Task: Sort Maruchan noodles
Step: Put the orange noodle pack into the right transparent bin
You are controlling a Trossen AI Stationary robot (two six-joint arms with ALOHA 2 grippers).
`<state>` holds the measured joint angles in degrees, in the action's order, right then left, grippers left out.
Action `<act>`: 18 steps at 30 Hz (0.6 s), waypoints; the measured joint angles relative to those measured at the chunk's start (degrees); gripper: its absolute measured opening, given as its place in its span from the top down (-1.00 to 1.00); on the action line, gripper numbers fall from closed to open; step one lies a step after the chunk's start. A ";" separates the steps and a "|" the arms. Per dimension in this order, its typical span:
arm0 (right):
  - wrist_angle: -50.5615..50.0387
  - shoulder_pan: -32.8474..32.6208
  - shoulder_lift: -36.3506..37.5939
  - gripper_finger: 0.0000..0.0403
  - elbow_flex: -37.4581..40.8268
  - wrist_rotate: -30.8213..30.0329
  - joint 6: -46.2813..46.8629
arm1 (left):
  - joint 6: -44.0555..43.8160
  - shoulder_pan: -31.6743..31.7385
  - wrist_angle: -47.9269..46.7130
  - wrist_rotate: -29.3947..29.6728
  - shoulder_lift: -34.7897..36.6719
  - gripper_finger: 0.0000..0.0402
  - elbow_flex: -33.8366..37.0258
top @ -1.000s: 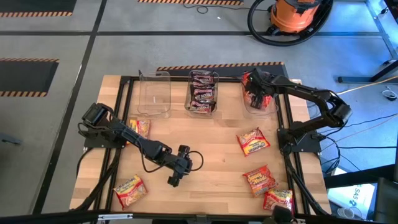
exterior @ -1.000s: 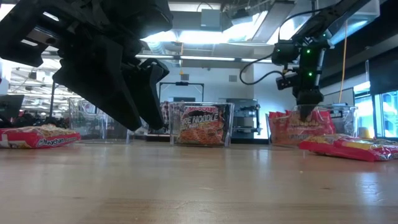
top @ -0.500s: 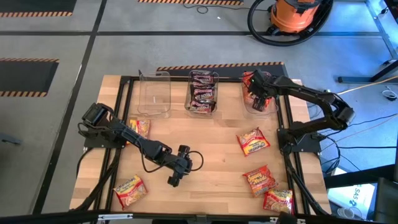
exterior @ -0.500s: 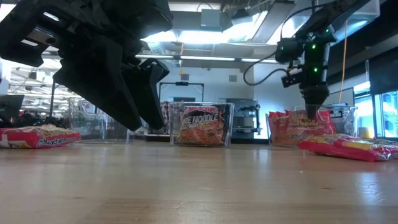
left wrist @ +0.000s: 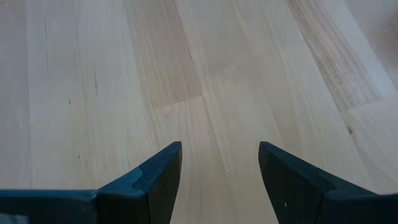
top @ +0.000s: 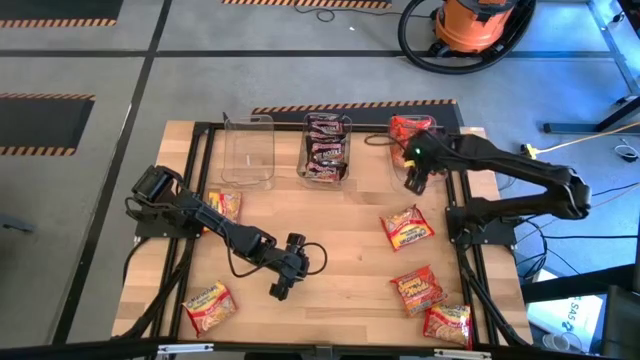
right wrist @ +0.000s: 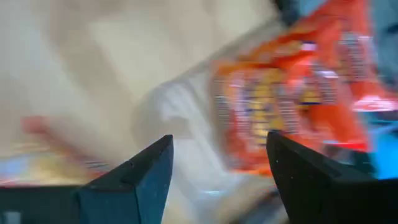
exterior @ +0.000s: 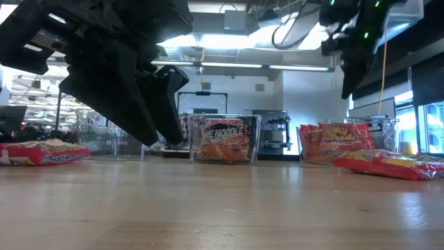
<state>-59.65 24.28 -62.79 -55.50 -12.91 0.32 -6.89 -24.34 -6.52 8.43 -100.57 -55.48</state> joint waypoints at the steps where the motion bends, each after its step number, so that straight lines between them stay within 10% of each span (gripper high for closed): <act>1: -0.08 -2.03 0.62 -0.19 -0.16 2.04 2.35 | -0.03 0.00 0.00 0.00 0.00 -0.04 0.00; 7: 1.67 -17.58 1.41 -0.19 1.20 13.12 16.78 | -0.40 -0.13 0.00 0.00 0.00 -0.04 0.00; 18: 4.02 -43.91 0.27 -0.19 4.32 13.11 41.34 | -1.38 -0.59 0.00 0.00 0.00 -0.04 0.00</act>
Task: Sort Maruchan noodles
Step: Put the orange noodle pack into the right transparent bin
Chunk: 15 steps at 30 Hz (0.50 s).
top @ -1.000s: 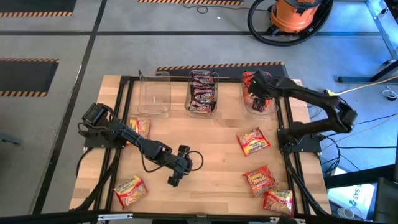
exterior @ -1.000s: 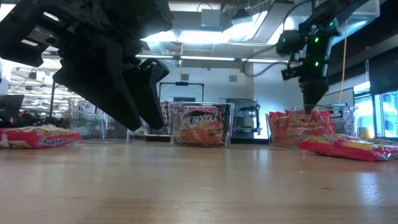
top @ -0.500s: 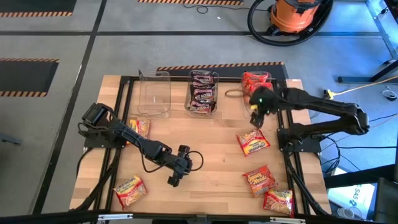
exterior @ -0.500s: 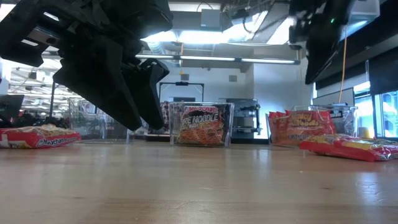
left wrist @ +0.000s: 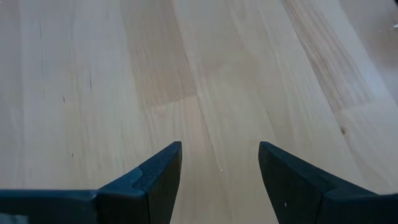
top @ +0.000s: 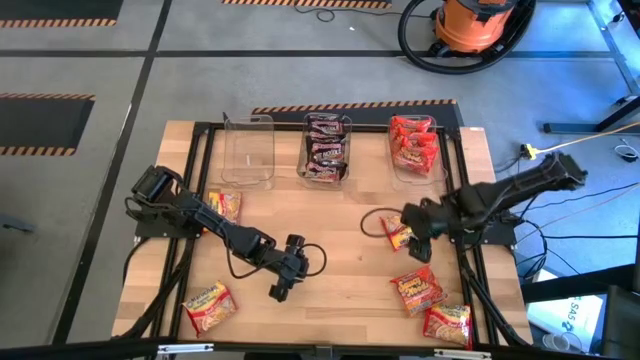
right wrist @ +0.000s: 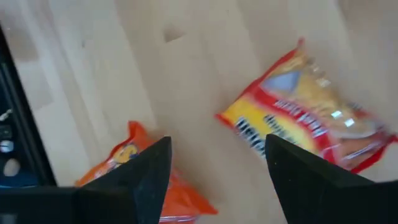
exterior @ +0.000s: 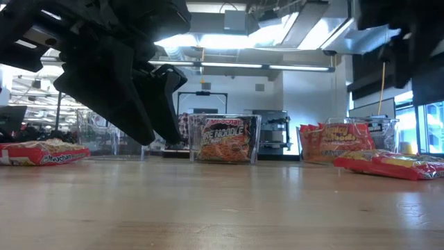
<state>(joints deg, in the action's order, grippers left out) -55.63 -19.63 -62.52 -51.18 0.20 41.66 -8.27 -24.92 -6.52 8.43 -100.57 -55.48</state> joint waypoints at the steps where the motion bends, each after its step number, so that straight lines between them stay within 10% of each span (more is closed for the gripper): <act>1: 0.65 -1.67 0.02 -0.19 0.49 -0.14 2.42 | -0.27 0.02 0.01 0.00 0.00 -0.04 0.00; 15: 20.44 -21.26 -6.73 -0.19 9.64 6.96 30.20 | -0.70 0.04 0.24 0.00 0.00 -0.04 0.00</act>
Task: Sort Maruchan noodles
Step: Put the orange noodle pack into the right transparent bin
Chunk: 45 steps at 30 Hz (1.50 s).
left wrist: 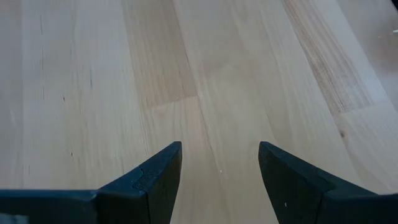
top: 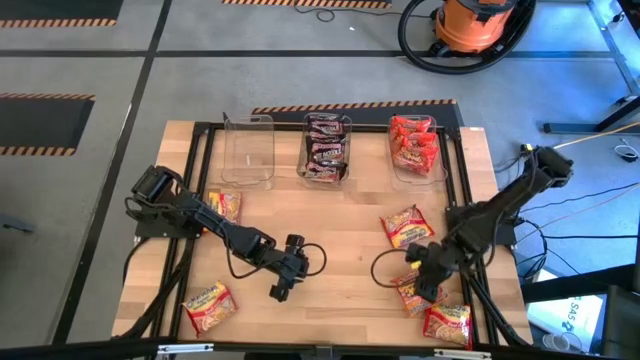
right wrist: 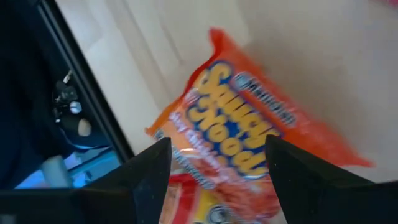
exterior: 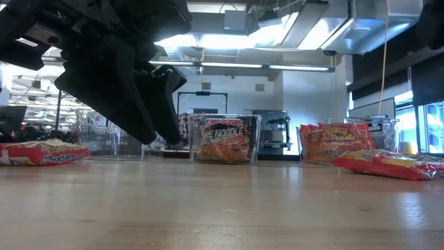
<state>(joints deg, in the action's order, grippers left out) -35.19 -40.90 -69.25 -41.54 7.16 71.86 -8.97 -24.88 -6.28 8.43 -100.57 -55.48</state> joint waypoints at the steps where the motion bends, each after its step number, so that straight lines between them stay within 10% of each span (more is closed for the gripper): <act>1: 1.00 -0.72 -0.79 -0.19 -0.02 0.01 1.11 | -0.10 0.00 0.00 0.00 0.00 -0.04 0.00; 15: 18.41 -0.53 -14.38 -0.19 -0.20 5.72 -0.80 | -1.31 -0.22 1.44 0.02 0.00 -0.04 0.00; 45: 42.72 28.18 -21.48 -0.18 0.06 -14.91 -39.23 | -3.58 1.63 16.27 11.66 -1.88 -0.04 -0.07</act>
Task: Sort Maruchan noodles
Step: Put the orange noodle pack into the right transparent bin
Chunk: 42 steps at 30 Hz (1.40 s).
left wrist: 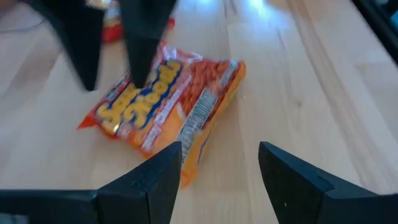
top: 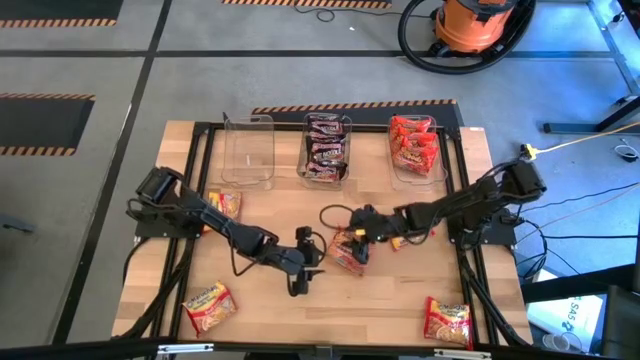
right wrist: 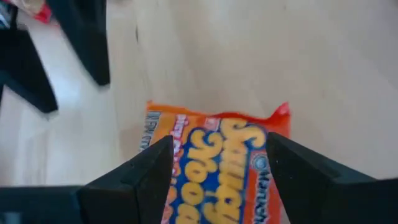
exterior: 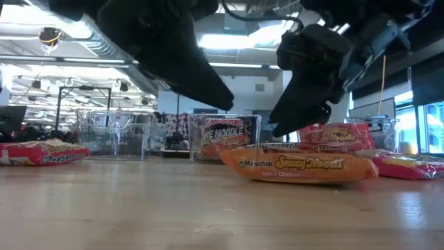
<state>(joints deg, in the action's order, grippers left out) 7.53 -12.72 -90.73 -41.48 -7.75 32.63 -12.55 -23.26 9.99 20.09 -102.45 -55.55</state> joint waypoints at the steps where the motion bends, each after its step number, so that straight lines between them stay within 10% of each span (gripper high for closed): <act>1: -0.86 0.69 0.57 -0.18 -0.10 0.79 -0.27 | 0.10 0.06 1.67 -0.02 -0.84 -0.04 0.00; 9: -15.70 2.25 4.75 -0.19 -0.10 2.82 -0.14 | 1.75 1.85 11.96 0.15 -8.31 -0.04 0.02; 26: -27.37 2.21 12.89 -0.19 -1.39 7.54 6.72 | -2.08 1.22 -5.85 10.33 -0.55 -0.04 0.04; 42: 6.04 2.00 2.83 -0.65 10.54 13.42 14.97 | 0.71 2.16 1.34 7.04 -7.45 -0.04 0.09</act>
<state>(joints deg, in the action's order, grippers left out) 13.58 -10.72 -87.89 -30.94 5.67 47.60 -11.84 -21.09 11.33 27.13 -109.91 -55.46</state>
